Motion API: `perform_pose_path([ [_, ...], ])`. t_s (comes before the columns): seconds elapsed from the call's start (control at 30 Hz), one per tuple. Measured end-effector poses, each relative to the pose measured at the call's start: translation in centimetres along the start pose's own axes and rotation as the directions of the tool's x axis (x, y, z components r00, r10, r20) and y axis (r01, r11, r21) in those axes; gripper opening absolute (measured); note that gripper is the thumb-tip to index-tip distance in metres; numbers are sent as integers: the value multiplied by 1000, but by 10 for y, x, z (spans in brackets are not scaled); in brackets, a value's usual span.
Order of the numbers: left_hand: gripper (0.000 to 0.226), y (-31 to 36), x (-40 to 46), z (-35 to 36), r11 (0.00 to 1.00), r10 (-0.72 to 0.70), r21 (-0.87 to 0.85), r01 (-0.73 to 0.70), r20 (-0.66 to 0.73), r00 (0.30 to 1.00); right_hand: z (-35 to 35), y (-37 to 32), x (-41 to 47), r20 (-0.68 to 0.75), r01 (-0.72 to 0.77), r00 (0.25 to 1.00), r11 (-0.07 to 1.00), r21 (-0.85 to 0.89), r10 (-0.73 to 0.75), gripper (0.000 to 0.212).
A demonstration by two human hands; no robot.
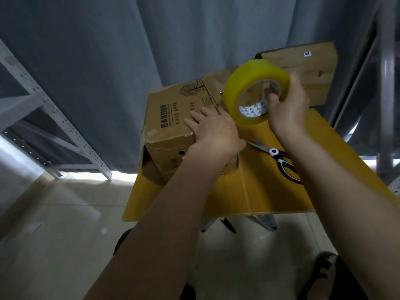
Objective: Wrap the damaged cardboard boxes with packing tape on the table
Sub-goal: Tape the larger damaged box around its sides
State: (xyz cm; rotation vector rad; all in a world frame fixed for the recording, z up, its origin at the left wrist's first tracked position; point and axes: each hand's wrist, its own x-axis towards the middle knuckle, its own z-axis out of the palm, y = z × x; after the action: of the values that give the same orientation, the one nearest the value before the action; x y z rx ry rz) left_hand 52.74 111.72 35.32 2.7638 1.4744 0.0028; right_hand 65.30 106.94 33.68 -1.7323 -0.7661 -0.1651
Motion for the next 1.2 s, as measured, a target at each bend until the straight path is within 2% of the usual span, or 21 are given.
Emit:
perform_pose_path([
  [0.07,107,-3,4,0,999,11,-43,-10,14,1000,1,3,2,6,13,1000,1000,-5,-13,22],
  [0.13,107,-12,0,6,996,64,-60,-66,-41,997,1,7,2,17,4,1000,1000,21,-4,25],
  [0.3,103,-40,-29,29,955,284,5,-298,-312,906,3,17,1,8,-29,1000,995,99,28,29],
  [0.33,102,-44,-34,33,960,269,10,-281,-331,905,4,19,2,9,-28,1000,994,103,27,29],
  [0.4,96,-48,-42,38,988,151,18,-153,-335,930,5,20,3,17,-31,999,994,103,30,30],
  [0.5,88,-45,-38,30,999,-33,28,42,-269,963,8,21,3,26,-51,999,992,117,48,30],
  [0.6,95,-33,-26,18,994,-83,55,93,-165,983,11,23,4,13,-59,998,990,129,57,29],
  [0.67,99,-28,-23,18,999,-6,51,14,-155,988,12,23,5,8,-64,998,989,134,63,27],
  [0.8,99,-32,-27,27,979,198,15,-202,-277,940,15,22,4,6,-82,997,983,166,82,28],
  [0.9,98,-27,-22,28,970,235,11,-244,-312,921,14,23,0,14,-90,996,979,181,88,30],
  [0.97,99,-20,-18,27,969,241,22,-247,-320,916,14,26,-1,41,-187,982,953,240,182,36],
  [1.0,100,-18,-17,27,968,247,35,-250,-324,913,15,29,0,91,-338,940,864,373,328,41],
  [1.03,101,-17,-19,29,966,255,48,-254,-329,909,17,27,-2,213,-536,835,661,525,508,44],
  [1.07,101,-19,-21,30,964,262,55,-259,-333,906,20,26,-5,392,-687,695,395,610,602,40],
  [1.1,102,-20,-22,31,962,269,54,-266,-337,902,24,22,-9,544,-767,586,194,612,601,31],
  [1.13,103,-22,-23,32,961,272,47,-272,-338,901,29,19,-14,635,-803,530,91,589,562,23],
  [1.2,103,-24,-22,31,963,263,29,-268,-330,907,38,16,-19,713,-817,497,-10,577,495,18],
])
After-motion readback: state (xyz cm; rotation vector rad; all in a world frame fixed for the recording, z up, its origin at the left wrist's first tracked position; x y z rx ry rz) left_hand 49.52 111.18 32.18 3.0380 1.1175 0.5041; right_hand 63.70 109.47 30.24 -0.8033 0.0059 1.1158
